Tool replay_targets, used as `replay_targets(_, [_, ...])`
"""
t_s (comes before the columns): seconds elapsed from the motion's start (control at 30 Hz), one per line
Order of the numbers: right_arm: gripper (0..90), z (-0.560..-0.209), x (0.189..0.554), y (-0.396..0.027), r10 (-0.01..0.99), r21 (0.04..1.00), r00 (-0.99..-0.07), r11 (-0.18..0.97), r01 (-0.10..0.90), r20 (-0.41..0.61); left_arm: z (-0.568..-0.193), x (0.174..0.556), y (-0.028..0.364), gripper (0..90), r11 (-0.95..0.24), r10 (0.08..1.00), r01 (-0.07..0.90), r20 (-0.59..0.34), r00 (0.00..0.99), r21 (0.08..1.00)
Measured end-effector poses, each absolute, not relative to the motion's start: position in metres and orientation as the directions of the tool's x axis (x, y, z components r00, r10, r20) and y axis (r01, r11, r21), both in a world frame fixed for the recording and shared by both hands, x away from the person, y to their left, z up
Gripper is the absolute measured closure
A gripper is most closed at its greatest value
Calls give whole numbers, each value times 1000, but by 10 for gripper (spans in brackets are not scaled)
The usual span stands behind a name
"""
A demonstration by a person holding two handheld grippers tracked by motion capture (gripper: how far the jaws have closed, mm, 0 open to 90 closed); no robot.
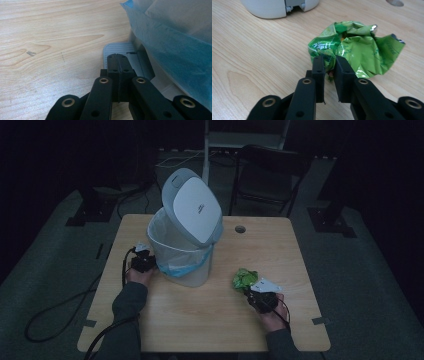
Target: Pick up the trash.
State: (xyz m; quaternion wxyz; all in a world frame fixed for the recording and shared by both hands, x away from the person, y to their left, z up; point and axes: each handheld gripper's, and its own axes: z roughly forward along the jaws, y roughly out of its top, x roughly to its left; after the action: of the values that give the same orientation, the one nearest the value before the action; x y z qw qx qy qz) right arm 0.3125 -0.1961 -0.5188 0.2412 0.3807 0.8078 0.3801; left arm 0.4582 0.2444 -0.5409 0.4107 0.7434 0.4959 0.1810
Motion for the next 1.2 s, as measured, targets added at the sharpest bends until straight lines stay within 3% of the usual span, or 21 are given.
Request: replay_targets(1.2, [818, -481, 294, -199, 761, 836, -633, 436, 334, -144, -541, 459, 245, 900, -166, 885, 590, -144, 442, 790])
